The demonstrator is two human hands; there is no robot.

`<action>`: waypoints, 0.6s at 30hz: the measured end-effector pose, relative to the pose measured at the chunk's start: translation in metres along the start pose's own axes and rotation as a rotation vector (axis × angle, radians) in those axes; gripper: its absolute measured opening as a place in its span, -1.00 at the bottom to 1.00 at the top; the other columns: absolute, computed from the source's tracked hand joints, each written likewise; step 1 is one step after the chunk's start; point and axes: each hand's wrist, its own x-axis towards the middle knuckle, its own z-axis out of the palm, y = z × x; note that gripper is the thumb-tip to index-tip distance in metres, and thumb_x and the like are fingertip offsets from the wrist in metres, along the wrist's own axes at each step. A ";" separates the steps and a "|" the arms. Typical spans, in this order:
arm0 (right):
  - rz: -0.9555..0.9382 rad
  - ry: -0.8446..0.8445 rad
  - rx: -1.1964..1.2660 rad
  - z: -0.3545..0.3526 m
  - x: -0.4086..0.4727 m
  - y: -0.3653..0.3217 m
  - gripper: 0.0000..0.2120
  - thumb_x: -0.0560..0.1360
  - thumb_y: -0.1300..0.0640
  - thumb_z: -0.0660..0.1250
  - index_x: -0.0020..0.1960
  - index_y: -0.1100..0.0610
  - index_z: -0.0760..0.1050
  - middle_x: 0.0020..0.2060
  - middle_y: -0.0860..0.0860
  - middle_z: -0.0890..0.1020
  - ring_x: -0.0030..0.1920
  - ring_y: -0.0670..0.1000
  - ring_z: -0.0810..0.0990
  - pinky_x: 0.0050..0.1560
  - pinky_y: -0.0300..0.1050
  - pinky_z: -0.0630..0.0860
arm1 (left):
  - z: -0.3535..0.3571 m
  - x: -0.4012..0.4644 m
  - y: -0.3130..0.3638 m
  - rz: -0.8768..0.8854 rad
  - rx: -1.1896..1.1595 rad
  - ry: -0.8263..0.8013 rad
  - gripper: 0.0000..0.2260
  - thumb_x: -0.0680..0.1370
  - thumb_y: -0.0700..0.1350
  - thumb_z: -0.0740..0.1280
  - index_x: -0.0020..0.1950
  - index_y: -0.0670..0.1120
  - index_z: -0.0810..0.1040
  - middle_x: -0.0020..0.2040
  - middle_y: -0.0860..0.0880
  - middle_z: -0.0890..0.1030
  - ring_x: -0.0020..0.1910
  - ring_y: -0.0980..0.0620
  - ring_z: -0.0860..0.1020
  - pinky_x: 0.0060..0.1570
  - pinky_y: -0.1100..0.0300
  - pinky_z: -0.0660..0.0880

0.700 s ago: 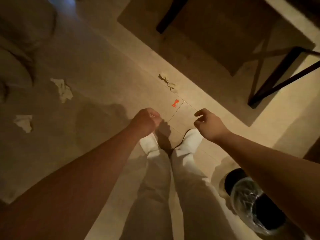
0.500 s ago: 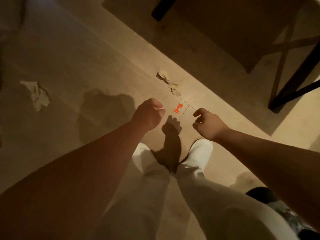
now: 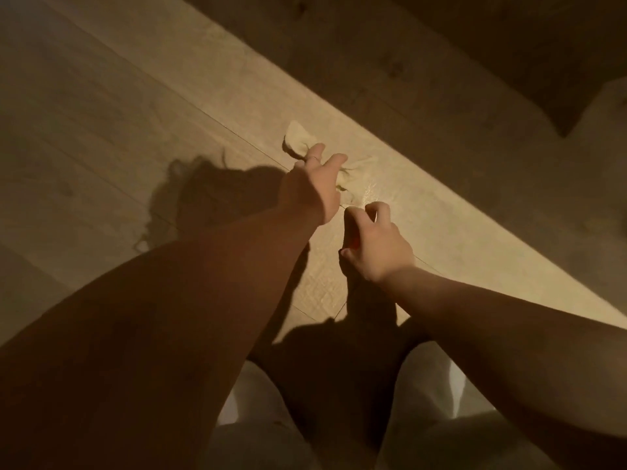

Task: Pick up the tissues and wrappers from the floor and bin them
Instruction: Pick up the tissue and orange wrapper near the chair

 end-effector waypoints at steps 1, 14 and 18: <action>-0.023 0.031 -0.024 0.002 0.004 0.002 -0.40 0.41 0.01 0.43 0.37 -0.07 0.25 0.31 0.08 0.27 0.13 0.19 0.50 -0.06 0.16 0.61 | 0.004 0.003 -0.003 0.003 0.059 0.043 -0.54 0.49 -0.09 0.39 0.38 0.03 0.45 0.50 -0.14 0.33 0.26 -0.19 0.52 0.17 -0.03 0.54; 0.273 -0.106 0.289 -0.013 0.012 -0.011 -0.86 0.52 0.26 0.25 0.05 0.18 0.53 -0.04 0.13 0.62 -0.05 0.16 0.64 -0.02 0.07 0.62 | -0.006 -0.046 -0.028 -0.250 -0.009 -0.127 -0.56 0.64 0.11 0.20 0.35 -0.18 0.48 0.28 -0.20 0.53 0.21 -0.12 0.55 0.10 0.13 0.44; 0.433 -0.229 0.672 -0.054 -0.040 -0.038 -0.93 0.51 0.31 0.34 -0.11 0.17 0.53 -0.15 0.16 0.63 -0.26 0.08 0.67 -0.08 0.07 0.68 | -0.056 -0.117 -0.016 -0.491 -0.188 -0.196 -0.53 0.68 0.07 0.09 0.51 -0.15 0.34 0.46 -0.19 0.43 0.42 -0.14 0.42 0.37 0.06 0.33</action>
